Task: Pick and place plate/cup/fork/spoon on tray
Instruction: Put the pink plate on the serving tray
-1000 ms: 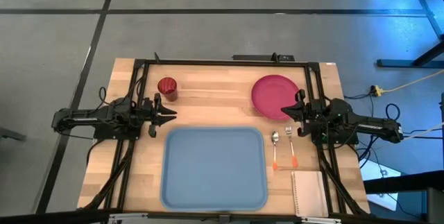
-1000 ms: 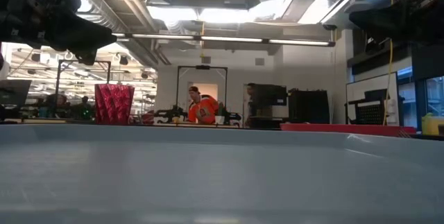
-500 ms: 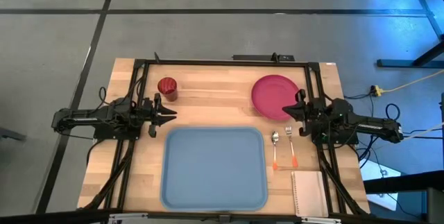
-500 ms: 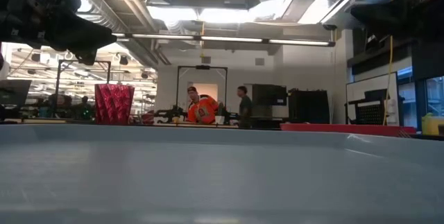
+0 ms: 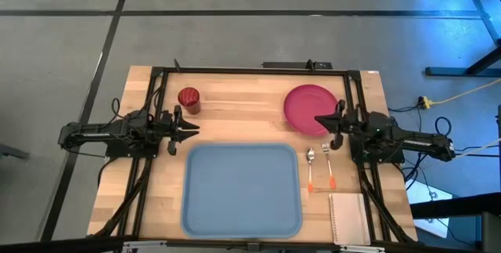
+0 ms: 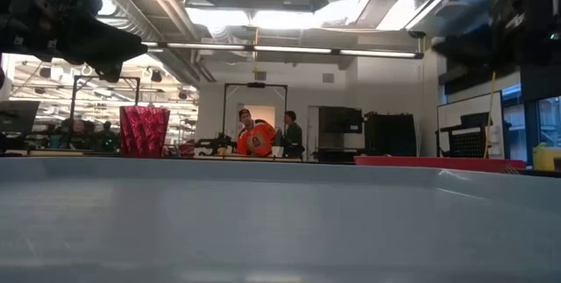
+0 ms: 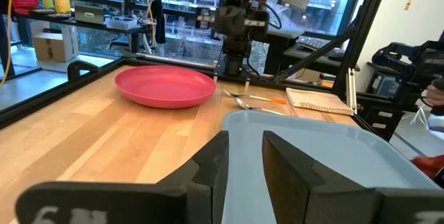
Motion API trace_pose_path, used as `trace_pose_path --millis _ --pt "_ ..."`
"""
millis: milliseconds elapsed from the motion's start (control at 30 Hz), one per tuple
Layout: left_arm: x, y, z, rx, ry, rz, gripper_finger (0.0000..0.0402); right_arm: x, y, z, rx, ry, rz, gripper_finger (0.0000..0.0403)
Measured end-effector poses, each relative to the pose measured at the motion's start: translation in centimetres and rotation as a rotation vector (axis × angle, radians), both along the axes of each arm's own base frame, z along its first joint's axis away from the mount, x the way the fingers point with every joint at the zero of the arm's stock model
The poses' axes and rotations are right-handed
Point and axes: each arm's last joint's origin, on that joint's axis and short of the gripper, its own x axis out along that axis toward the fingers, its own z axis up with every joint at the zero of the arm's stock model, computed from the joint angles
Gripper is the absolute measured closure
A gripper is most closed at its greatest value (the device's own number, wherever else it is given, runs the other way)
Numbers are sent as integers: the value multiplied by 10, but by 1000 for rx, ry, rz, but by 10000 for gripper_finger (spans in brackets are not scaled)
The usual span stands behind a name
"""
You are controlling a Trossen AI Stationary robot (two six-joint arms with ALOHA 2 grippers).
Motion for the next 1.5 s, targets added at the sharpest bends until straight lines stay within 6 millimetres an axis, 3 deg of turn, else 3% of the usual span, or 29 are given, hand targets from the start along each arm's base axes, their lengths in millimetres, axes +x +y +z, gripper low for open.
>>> trace_pose_path --millis 233,700,933,1133,1267,1367,1500 --pt "0 0 0 0 0 0 320 0 -4 0 -24 19 -147 397" --pt "0 0 0 0 0 0 320 10 0 -14 51 163 39 397" --pt "0 0 0 0 0 0 320 11 -1 -14 130 139 3 397" --pt "0 0 0 0 0 0 320 12 -2 -3 189 5 -24 397" --pt "0 0 0 0 0 0 320 12 1 5 172 -58 91 397" --pt "0 0 0 0 0 0 320 11 3 22 216 -160 176 397" --pt "0 0 0 0 0 0 320 8 5 56 272 -117 183 397"
